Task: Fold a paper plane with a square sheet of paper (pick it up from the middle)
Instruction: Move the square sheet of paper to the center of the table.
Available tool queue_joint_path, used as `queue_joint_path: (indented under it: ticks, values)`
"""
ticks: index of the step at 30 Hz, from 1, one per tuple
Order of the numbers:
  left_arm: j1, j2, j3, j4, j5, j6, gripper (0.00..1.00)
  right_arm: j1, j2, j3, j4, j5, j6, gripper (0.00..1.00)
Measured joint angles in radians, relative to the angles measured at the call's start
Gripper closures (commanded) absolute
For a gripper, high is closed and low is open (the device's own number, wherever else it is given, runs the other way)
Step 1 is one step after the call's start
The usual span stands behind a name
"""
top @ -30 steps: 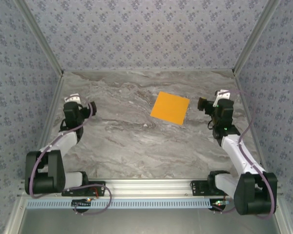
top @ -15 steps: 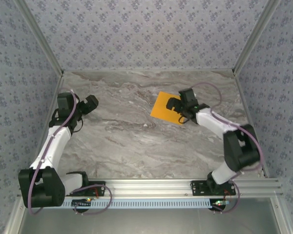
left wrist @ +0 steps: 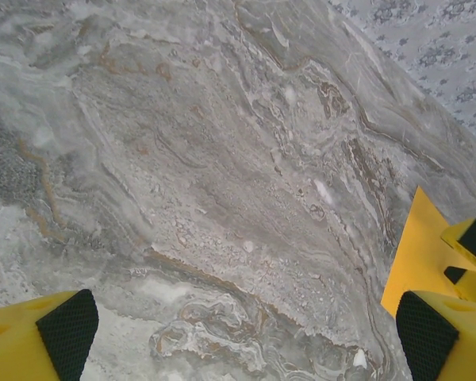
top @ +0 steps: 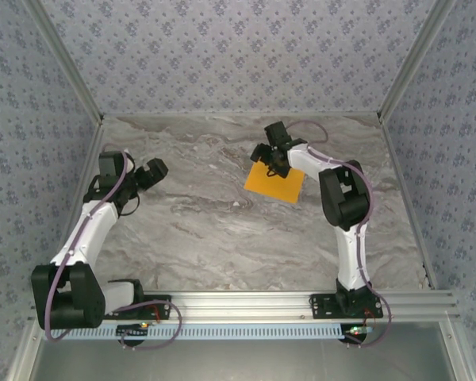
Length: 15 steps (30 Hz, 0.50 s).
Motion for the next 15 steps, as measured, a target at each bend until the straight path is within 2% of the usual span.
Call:
queue_joint_path:
  ticks: [7,11,15]
  values:
    - [-0.001,0.004,0.000,0.002,0.010,-0.003,0.01,0.007,-0.017,-0.058,0.008,0.003,-0.052,0.12]
    - [-0.001,0.013,0.000,0.003,0.014,-0.012,0.01,0.033,-0.141,-0.252,0.045,0.003,-0.100,0.12]
    - [-0.001,0.026,0.000,0.004,0.022,-0.019,0.01,0.115,-0.303,-0.491,0.087,0.016,-0.108,0.11]
